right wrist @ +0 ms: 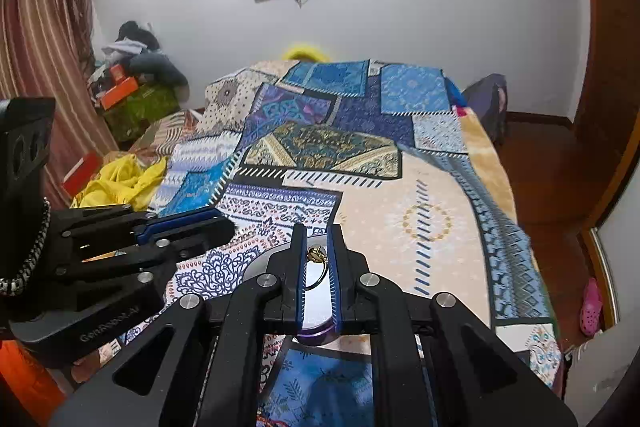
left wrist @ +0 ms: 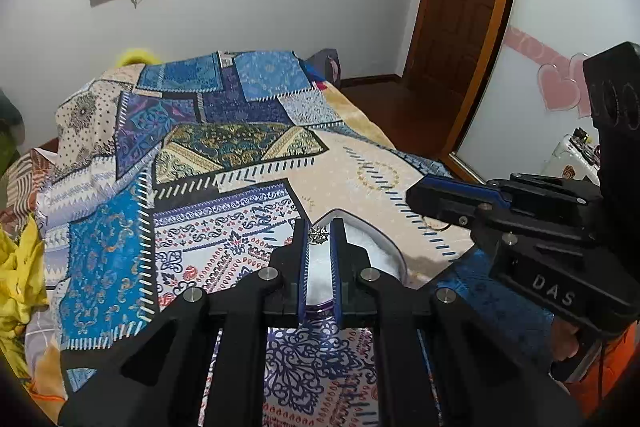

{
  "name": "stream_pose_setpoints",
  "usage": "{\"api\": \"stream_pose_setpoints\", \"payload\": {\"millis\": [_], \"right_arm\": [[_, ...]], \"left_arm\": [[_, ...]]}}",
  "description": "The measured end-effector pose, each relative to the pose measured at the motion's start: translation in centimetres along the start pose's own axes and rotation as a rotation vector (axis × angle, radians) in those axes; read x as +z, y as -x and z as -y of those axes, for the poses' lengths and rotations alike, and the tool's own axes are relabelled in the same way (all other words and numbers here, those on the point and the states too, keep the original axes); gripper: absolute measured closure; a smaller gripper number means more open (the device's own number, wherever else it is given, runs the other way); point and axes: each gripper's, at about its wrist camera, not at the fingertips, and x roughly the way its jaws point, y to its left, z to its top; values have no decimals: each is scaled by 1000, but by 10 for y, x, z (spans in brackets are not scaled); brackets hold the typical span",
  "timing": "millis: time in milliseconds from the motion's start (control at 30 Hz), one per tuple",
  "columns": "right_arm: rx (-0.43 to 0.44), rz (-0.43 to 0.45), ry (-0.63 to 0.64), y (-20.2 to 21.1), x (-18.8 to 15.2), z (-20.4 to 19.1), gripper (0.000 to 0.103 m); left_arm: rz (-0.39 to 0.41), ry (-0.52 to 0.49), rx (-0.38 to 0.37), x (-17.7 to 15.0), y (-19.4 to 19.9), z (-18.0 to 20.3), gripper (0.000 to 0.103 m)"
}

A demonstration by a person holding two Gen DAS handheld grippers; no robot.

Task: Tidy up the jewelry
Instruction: 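Carry both items over the purple tin and open both tools to drop them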

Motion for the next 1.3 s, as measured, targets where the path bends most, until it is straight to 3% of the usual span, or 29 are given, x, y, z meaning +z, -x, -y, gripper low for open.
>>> {"api": "stream_pose_setpoints", "payload": {"millis": [333,600,833,1167,1300], "right_arm": [[25,-85,14,-29,-6,2,94],[37,-104,-1,-34,-7,6,94],[50,-120,-18,-33,-6,9,87],[10,-63,-4,0,-1,6,85],[-10,-30,0,16,-3,3,75]], "left_arm": [[-81,2,-30,-13,-35,-5,94],[-108,17,-40,-18,-46,-11,94],[-88,7,-45,-15,-35,-10,92],[-46,31,2,-16,2,-15,81],[-37,31,25,-23,21,-15,79]]}}
